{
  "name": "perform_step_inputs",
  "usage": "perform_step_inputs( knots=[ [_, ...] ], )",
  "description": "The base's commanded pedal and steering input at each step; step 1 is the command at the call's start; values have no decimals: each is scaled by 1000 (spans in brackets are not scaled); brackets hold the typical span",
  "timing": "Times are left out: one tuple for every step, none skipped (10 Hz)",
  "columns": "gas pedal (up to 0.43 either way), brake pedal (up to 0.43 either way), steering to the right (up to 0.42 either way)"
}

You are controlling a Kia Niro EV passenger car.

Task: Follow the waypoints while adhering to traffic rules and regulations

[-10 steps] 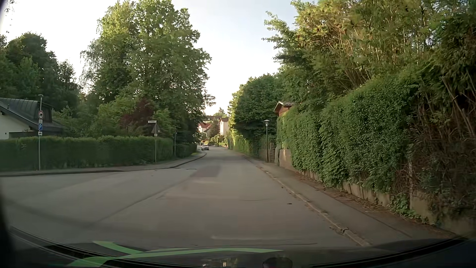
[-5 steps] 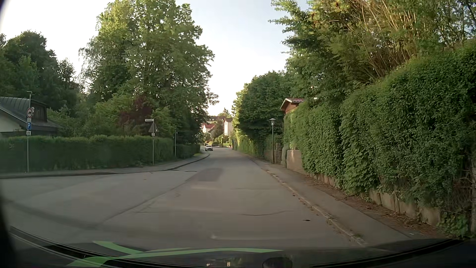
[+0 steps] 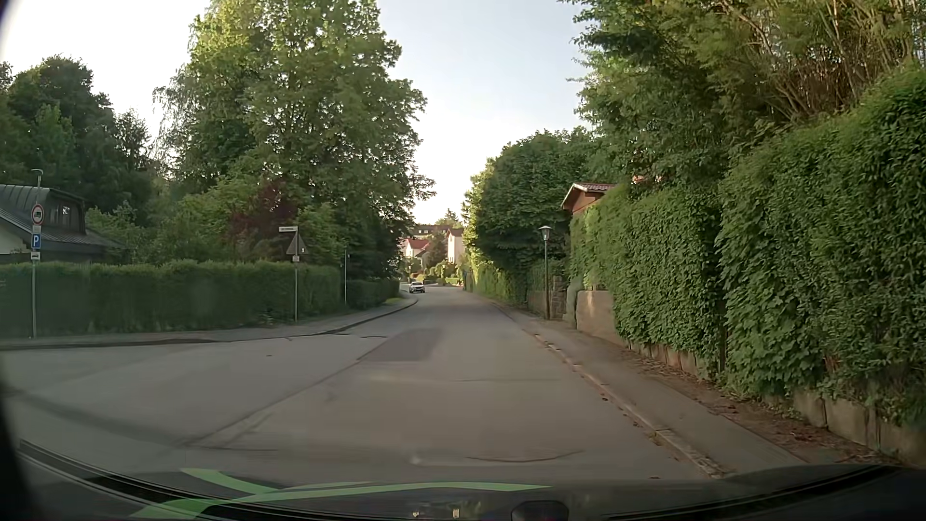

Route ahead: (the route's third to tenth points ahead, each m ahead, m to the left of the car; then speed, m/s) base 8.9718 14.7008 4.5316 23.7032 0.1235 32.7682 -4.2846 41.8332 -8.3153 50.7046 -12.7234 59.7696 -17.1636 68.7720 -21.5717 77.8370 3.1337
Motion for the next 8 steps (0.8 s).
perform_step_inputs(
  knots=[
    [0, 140, -97],
    [0, 140, -121],
    [0, 140, -154],
    [0, 140, -201],
    [0, 134, -251],
    [0, 122, -280],
    [0, 122, -304],
    [0, 134, -324]
  ],
)
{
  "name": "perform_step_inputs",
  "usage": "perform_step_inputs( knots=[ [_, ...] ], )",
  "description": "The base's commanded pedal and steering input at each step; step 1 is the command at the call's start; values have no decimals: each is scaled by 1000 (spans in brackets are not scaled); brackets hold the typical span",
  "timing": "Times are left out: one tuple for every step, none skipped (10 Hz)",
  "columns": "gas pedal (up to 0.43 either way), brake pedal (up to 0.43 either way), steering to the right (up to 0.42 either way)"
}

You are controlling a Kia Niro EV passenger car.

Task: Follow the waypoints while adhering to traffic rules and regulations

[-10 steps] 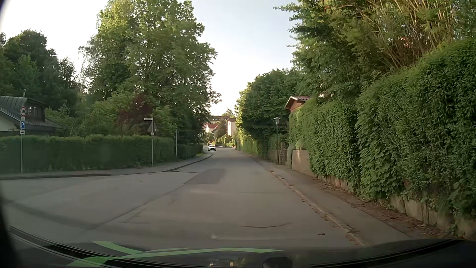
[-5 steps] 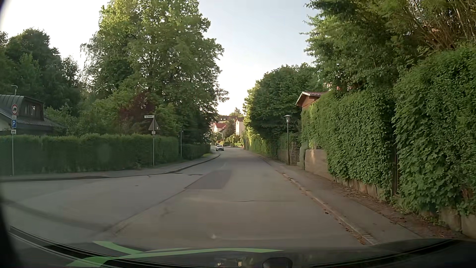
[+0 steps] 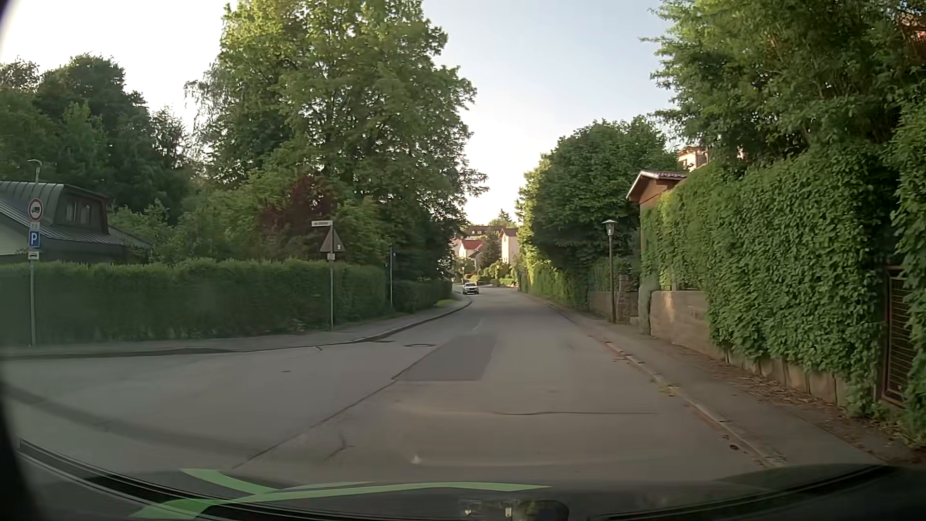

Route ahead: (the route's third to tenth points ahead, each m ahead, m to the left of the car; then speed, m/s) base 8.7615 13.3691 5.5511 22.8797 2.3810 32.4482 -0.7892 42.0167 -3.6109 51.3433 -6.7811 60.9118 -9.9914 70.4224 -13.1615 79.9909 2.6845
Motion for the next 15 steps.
perform_step_inputs(
  knots=[
    [0, 134, -343],
    [0, 110, -373],
    [0, 0, -404],
    [0, 0, -433],
    [0, 0, -459],
    [0, 0, -475],
    [0, 0, -490],
    [0, 0, -511],
    [0, 0, -532],
    [0, 0, -555],
    [0, 0, -576],
    [0, 0, -589],
    [20, 0, -602],
    [59, 0, -609],
    [67, 0, -610]
  ],
)
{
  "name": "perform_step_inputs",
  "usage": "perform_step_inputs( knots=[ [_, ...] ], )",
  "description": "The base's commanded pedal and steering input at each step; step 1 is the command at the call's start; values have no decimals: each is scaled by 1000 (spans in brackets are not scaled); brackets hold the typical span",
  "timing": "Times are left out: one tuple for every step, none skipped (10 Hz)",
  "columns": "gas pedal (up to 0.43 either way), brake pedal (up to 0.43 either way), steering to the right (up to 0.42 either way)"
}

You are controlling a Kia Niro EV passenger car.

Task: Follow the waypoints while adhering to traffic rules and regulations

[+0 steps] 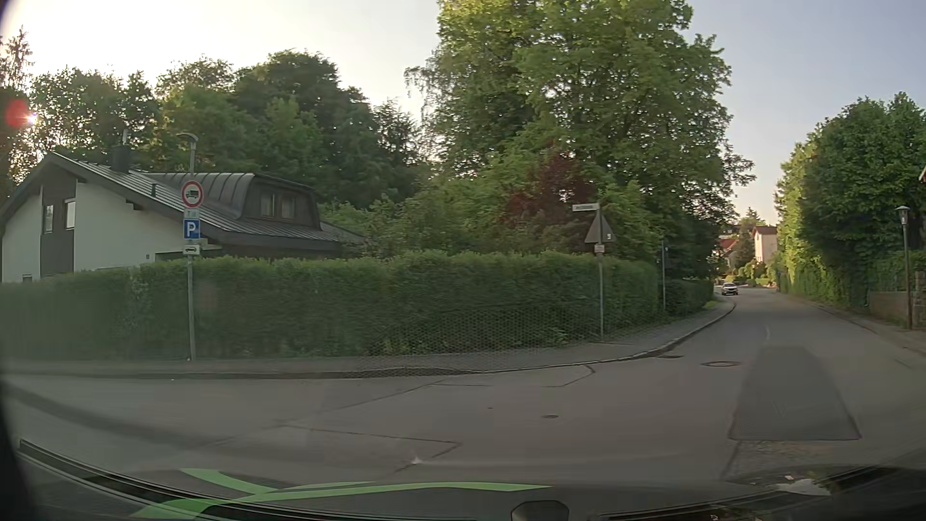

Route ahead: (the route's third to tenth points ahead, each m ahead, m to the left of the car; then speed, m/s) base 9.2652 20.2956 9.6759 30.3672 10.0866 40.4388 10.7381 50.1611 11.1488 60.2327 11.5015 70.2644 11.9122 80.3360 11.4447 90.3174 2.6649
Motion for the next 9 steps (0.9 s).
perform_step_inputs(
  knots=[
    [87, 0, -609],
    [98, 0, -604],
    [98, 0, -601],
    [98, 0, -599],
    [98, 0, -598],
    [110, 0, -595],
    [110, 0, -589],
    [110, 0, -582],
    [110, 0, -572]
  ],
)
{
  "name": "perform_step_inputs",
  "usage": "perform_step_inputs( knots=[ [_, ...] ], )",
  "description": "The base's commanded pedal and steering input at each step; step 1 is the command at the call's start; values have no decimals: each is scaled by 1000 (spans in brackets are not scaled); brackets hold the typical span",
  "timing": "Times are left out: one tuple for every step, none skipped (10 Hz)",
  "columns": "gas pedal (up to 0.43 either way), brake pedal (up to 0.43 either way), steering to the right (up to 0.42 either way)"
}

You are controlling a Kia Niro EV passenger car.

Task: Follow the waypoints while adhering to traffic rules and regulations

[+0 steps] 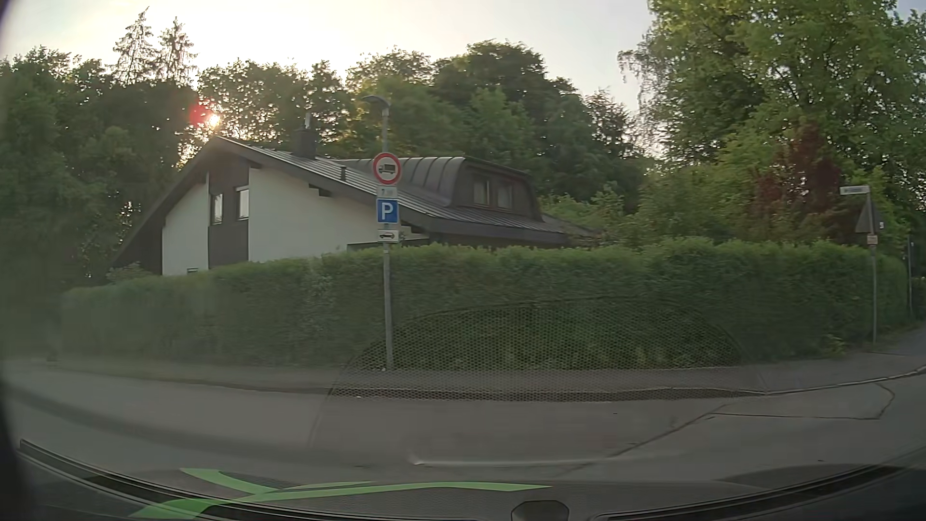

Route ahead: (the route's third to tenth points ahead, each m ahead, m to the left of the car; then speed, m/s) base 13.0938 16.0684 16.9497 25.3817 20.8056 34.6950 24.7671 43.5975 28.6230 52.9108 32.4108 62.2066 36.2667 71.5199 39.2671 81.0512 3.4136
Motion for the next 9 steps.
perform_step_inputs(
  knots=[
    [110, 0, -565],
    [110, 0, -561],
    [87, 0, -558],
    [28, 0, -550],
    [8, 0, -542],
    [0, 0, -531],
    [0, 0, -523],
    [0, 0, -514],
    [0, 0, -507]
  ],
)
